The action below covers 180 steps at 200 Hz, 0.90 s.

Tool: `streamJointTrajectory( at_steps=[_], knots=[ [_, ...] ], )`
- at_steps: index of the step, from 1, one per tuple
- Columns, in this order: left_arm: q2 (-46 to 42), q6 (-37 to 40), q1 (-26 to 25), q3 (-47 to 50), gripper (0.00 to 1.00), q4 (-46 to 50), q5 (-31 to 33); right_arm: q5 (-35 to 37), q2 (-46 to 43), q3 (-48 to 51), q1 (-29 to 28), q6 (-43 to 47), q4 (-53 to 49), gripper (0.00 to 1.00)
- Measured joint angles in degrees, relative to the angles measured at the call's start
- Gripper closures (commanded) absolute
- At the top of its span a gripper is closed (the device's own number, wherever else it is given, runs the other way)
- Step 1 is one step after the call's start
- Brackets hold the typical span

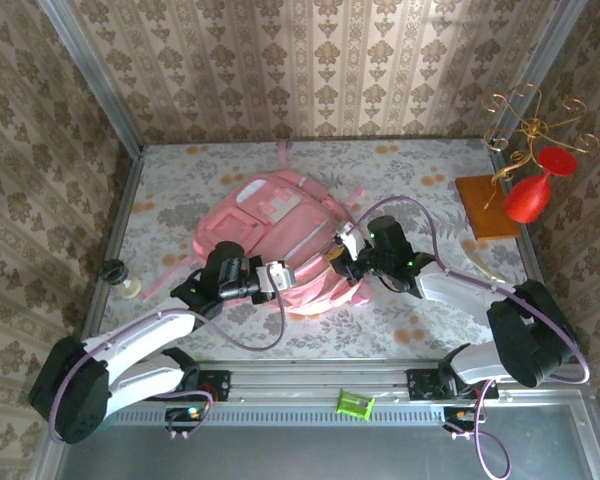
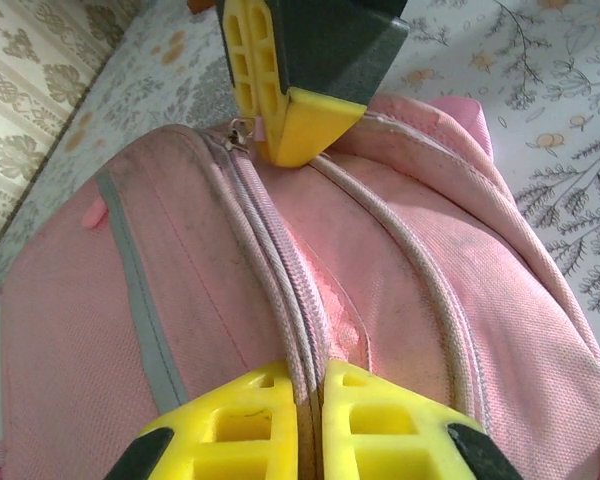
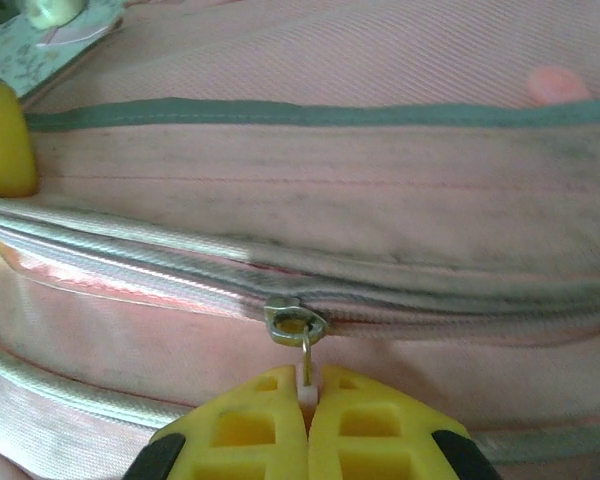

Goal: Pack the student bag

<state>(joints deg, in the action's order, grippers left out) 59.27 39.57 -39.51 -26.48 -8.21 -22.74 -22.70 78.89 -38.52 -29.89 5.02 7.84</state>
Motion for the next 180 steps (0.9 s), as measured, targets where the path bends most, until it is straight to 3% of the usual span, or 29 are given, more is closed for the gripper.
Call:
streamJointTrajectory(
  at_steps=[92,106,139,157,180],
  knots=[
    [0.5,-1.0,1.9,0.6,1.0,-1.3,-1.3,9.0,2.6,-9.2,1.3,-11.5,-15.5,1.0],
    [1.0,-1.1,2.1,0.5,0.76,-1.2,-1.3,9.0,1.8,-9.4,0.9,-12.3,-16.2,1.0],
    [1.2,-4.6,2.3,-1.7,0.4,3.6,1.4,9.0,-1.8,-8.5,-1.8,-15.9,-17.1,1.0],
    [0.9,-7.1,1.1,-3.4,0.31,5.5,3.1,9.0,-2.8,-8.2,-3.6,-18.4,-17.5,1.0],
    [0.9,-9.7,-2.6,-6.2,0.27,7.3,4.8,8.6,-3.1,-8.2,-6.1,-20.9,-17.6,1.0]
  ],
)
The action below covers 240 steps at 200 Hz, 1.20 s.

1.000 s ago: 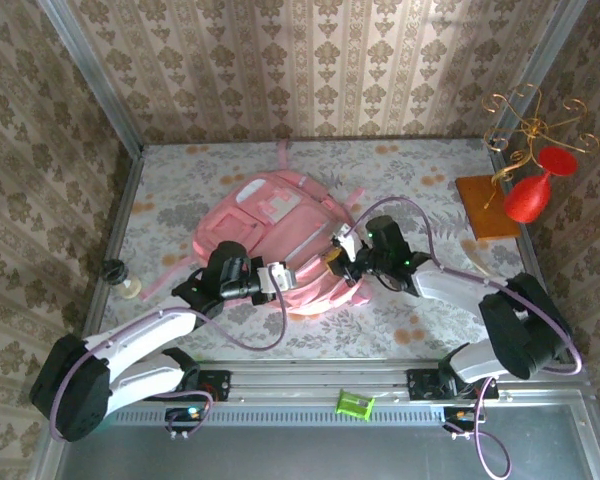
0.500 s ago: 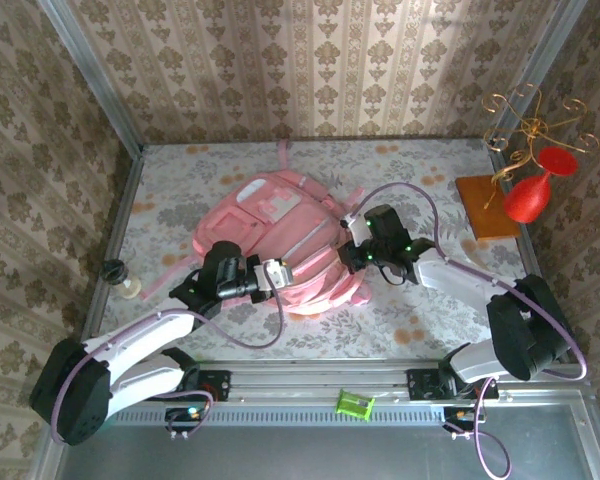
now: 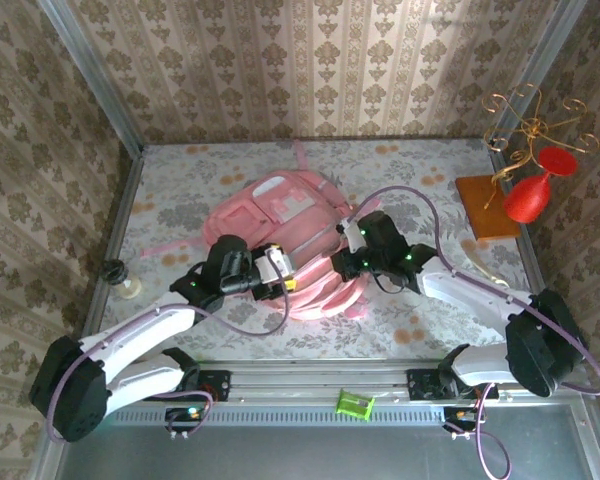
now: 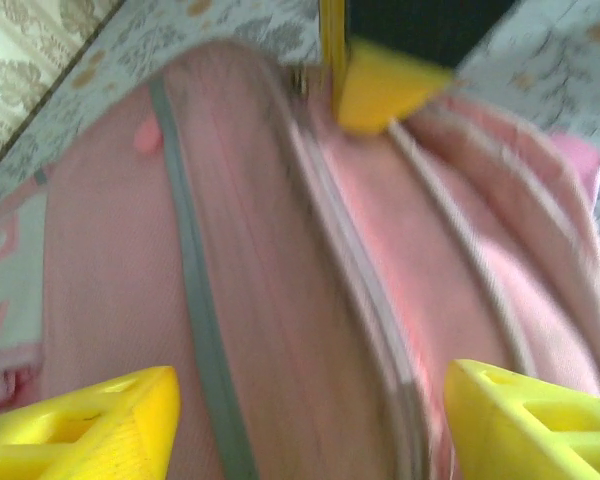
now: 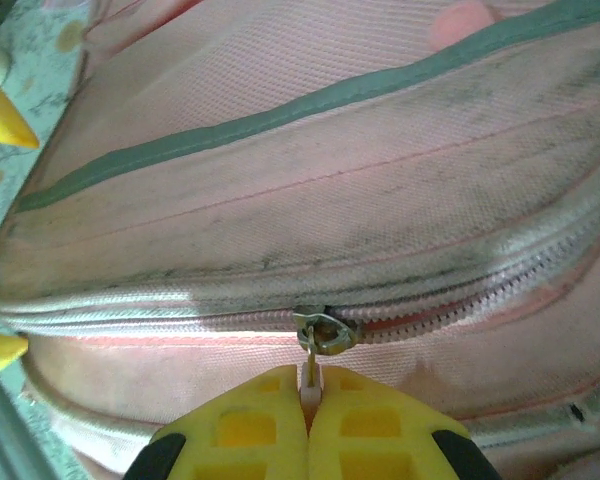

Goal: Pack the student bag

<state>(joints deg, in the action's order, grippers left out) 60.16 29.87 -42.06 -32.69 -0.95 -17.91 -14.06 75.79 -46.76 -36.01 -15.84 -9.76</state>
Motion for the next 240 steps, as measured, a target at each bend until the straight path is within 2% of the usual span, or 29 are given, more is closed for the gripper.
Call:
streamJointTrajectory(
  at_steps=[32,62,85,97,112,120,206,240],
  knots=[
    [4.5,-0.8,-4.3,-6.7,0.26,1.9,1.4,-2.1,-0.9,0.1,-2.3,-2.3,0.1,1.0],
    [10.6,-0.7,-5.5,-10.1,0.36,2.3,2.1,-3.7,-2.4,1.5,-2.9,-2.9,0.3,1.0],
    [13.9,-0.5,-5.5,-10.4,0.54,2.7,2.7,-4.3,-3.4,2.3,-2.9,-3.5,0.4,1.0],
    [14.8,0.1,-5.5,-10.9,0.69,3.3,2.5,-4.4,-3.8,2.5,-2.9,-3.7,0.4,1.0],
    [15.1,0.5,-5.5,-11.5,0.93,4.3,1.6,-4.1,-4.5,3.1,-2.9,-3.9,0.3,1.0],
    [15.1,0.8,-5.3,-11.7,1.0,4.6,1.2,-3.6,-4.8,3.2,-2.9,-3.9,-0.3,1.0],
    [8.3,5.4,-0.2,-4.0,1.0,0.2,-6.3,8.2,-5.7,1.5,-3.7,-3.3,-6.8,1.0],
    [5.7,7.5,2.3,-1.4,1.0,-1.6,-9.6,9.0,-5.7,0.5,-2.8,-0.2,-7.6,1.0]
  ],
)
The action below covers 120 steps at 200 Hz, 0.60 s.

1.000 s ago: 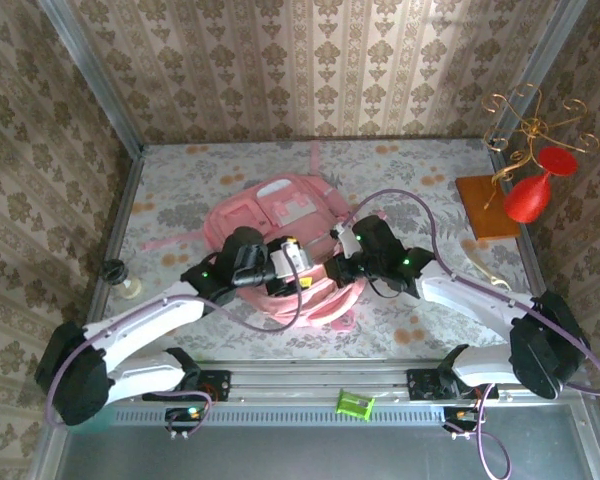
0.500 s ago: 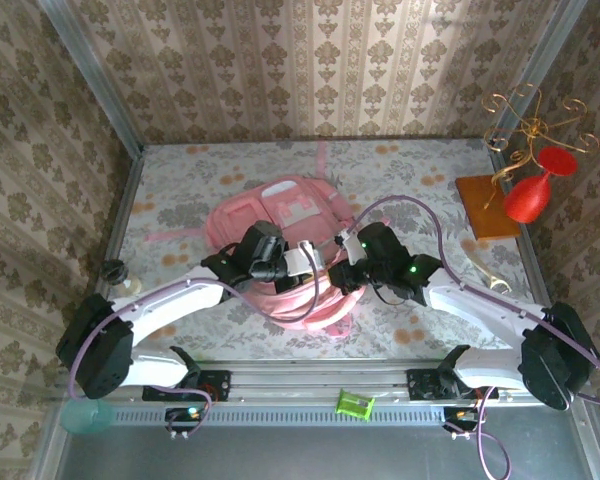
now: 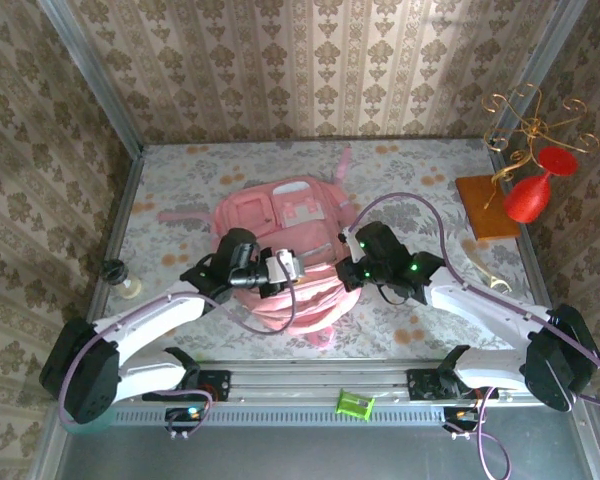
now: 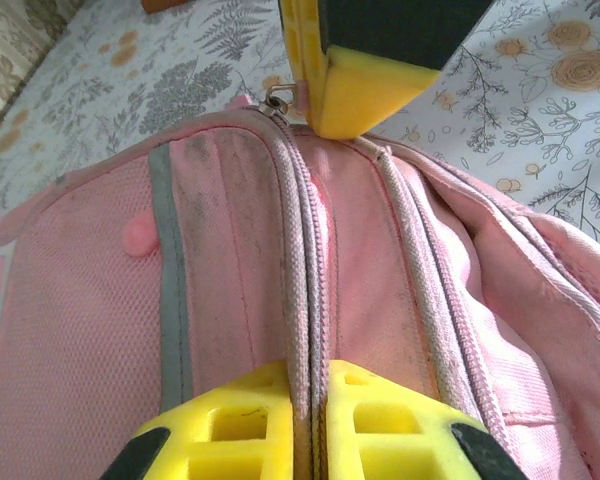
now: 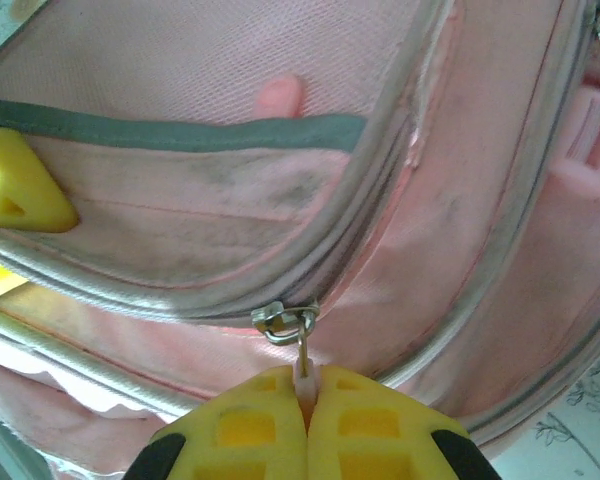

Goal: Pack the student bag

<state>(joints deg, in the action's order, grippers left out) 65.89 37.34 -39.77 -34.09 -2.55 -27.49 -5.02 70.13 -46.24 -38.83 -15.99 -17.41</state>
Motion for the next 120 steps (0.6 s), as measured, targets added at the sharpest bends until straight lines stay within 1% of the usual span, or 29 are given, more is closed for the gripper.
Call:
streamJointTrajectory(
  at_steps=[31,58,87,120],
  knots=[
    [-1.5,2.3,2.0,2.5,1.0,-2.1,-3.0,-3.9,1.6,-0.1,3.6,7.2,1.1,1.0],
    [-1.6,5.2,3.3,3.1,1.0,-2.0,-5.5,-9.6,5.2,-1.8,7.5,14.4,1.6,1.0],
    [-1.6,8.3,4.2,3.3,1.0,-1.8,-7.3,-15.9,11.3,-6.2,11.3,20.3,0.9,1.0],
    [-1.5,11.3,4.7,3.9,1.0,-1.9,-6.3,-21.4,19.3,-12.8,13.2,24.9,-2.6,1.0]
  ],
)
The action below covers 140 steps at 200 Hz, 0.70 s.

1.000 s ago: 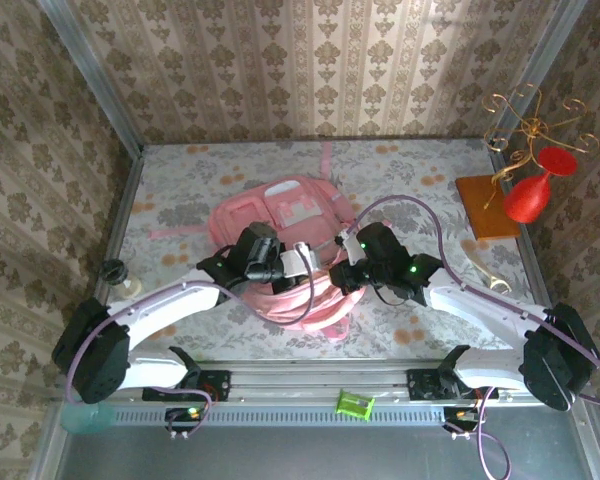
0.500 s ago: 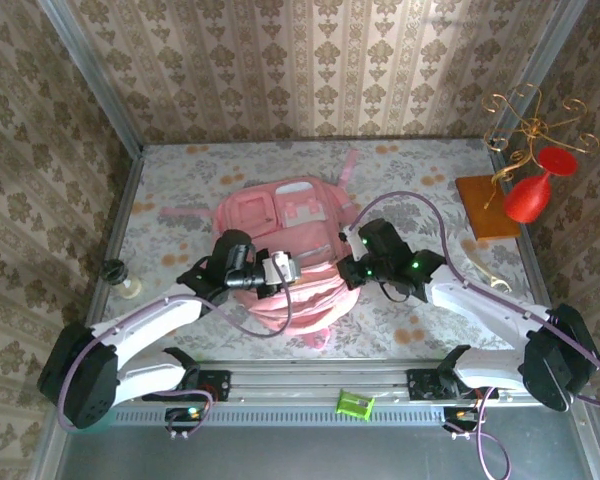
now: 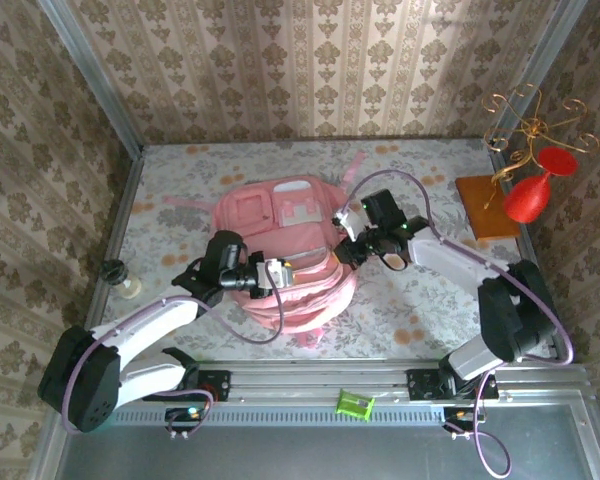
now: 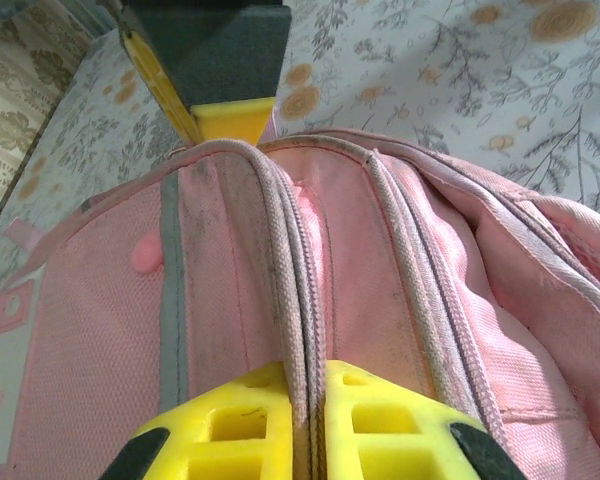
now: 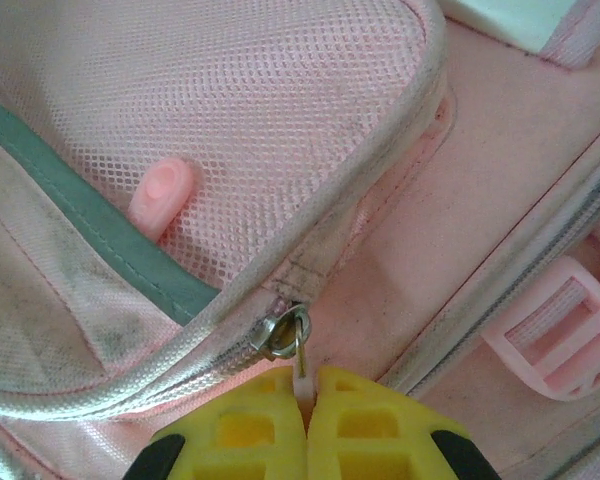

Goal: Pack the student bag

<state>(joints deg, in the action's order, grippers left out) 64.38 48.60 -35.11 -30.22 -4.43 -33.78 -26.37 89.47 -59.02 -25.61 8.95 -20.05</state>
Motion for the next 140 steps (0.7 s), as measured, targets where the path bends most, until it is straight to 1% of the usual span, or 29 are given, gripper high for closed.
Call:
streamJointTrajectory(
  at_steps=[30,55,67,86,89,94,104,111,113,115,120,126,140],
  knots=[
    [0.2,1.2,0.5,0.2,1.0,-0.2,1.6,-2.8,6.7,-6.5,0.6,2.8,-3.0,1.0],
    [0.2,1.3,0.7,0.5,1.0,-0.6,2.8,-3.3,9.2,-8.9,0.7,4.1,-4.0,1.0],
    [0.2,1.4,0.7,0.9,1.0,-1.4,3.0,-3.2,9.2,-8.9,0.7,4.4,-4.3,0.92],
    [0.7,1.4,0.6,1.5,1.0,-2.7,3.1,-1.3,8.9,-8.8,0.7,4.2,-4.4,0.68],
    [0.9,1.4,0.6,1.5,0.95,-2.9,3.1,-0.3,8.7,-8.7,0.8,3.2,-4.4,0.63],
    [1.2,1.3,0.6,1.6,0.86,-3.1,2.9,1.3,8.3,-8.5,1.0,2.6,-4.3,0.57],
    [2.4,1.1,0.7,1.6,0.63,-3.8,2.4,5.0,7.1,-7.4,2.0,1.2,-4.0,0.45],
    [3.7,0.8,0.7,1.6,0.47,-4.9,1.6,7.5,5.5,-5.9,2.9,-0.2,-3.5,0.41],
    [4.0,0.7,0.7,1.6,0.41,-5.2,1.5,7.9,5.1,-5.5,3.0,-0.2,-3.5,0.4],
    [4.3,0.4,0.7,1.6,0.36,-5.4,1.3,8.7,4.5,-4.9,3.3,-1.3,-3.4,0.39],
    [5.0,-0.2,0.7,1.6,0.27,-6.0,0.7,10.5,2.9,-3.5,3.7,-2.1,-3.2,0.35],
    [5.7,-1.5,0.7,1.4,0.22,-6.6,0.0,12.7,1.0,-1.7,4.2,-3.5,-3.0,0.31],
    [6.1,-5.5,0.7,0.6,0.18,-6.8,-1.2,18.6,-4.4,2.6,4.7,-7.3,-2.6,0.17]
  ],
)
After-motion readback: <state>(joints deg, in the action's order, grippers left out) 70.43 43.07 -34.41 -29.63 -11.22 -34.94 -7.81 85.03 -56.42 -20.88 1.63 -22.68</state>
